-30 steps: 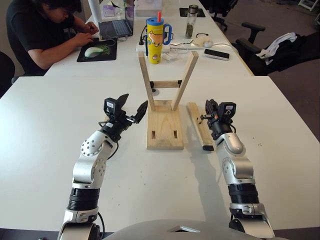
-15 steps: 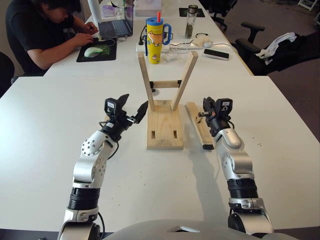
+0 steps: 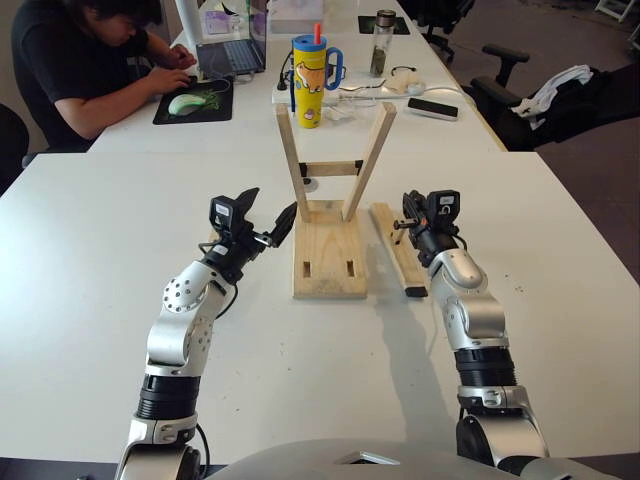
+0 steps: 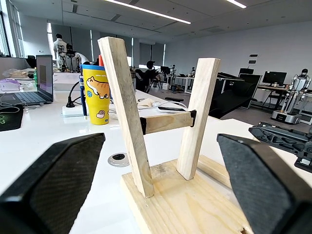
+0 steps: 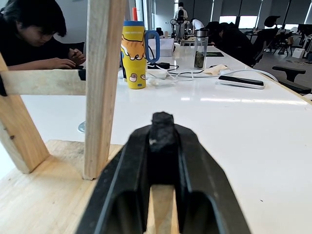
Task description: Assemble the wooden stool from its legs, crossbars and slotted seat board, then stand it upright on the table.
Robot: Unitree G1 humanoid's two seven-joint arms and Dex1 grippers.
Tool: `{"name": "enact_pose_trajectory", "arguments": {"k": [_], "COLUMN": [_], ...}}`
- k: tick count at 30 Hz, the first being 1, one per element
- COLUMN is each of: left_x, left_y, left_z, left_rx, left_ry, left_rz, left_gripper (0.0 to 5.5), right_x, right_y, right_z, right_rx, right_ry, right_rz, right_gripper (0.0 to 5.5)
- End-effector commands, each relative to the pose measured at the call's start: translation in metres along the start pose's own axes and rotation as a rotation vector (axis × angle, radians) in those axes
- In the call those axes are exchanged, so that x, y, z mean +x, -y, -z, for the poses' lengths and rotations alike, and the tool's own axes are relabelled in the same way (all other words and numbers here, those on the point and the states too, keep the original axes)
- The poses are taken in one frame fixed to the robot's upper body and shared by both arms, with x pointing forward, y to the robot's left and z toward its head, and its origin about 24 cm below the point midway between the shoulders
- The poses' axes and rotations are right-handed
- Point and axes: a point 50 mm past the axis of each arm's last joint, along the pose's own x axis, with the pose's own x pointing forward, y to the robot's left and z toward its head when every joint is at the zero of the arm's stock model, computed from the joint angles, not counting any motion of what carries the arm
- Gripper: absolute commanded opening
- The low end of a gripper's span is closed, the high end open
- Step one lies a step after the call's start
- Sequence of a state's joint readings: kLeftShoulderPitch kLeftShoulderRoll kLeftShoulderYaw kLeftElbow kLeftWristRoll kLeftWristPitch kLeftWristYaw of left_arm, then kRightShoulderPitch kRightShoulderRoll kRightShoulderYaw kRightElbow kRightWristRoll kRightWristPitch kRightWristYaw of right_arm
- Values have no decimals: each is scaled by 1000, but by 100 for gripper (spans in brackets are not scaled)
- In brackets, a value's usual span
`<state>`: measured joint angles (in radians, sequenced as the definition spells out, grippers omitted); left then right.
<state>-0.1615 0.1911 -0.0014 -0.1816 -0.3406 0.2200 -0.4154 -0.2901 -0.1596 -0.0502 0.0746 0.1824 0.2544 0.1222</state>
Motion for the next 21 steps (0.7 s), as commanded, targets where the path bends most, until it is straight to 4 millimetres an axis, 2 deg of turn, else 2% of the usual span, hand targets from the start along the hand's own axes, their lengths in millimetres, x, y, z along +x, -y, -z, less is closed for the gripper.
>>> {"name": "enact_pose_trajectory", "arguments": {"k": [1,3,8,15,18,21], "left_x": [2,1,1,-1,0,1], "left_y": [1,1,1,4,5,6], "left_z": [-1,0,1,3,4,4], "left_rx": [11,10,5,-1,-4,-6], "left_ry": [-1,0,-1,0,2,5], "left_rz": [7,6,4,1,1,2], "left_gripper": [426,426,426,426,426,426], "right_x": [-13,-12,-7,-1,4,11], "right_y": [2,3,4,1,2,1], "right_z": [41,34,7,-53,-77,-90], "right_rx": [52,53,33,16,26,43], "right_ry": [-195,-158,-45,156,220,245], "right_rz": [28,27,21,4,6,-7], "right_gripper": [81,96,175,175,135,86]}}
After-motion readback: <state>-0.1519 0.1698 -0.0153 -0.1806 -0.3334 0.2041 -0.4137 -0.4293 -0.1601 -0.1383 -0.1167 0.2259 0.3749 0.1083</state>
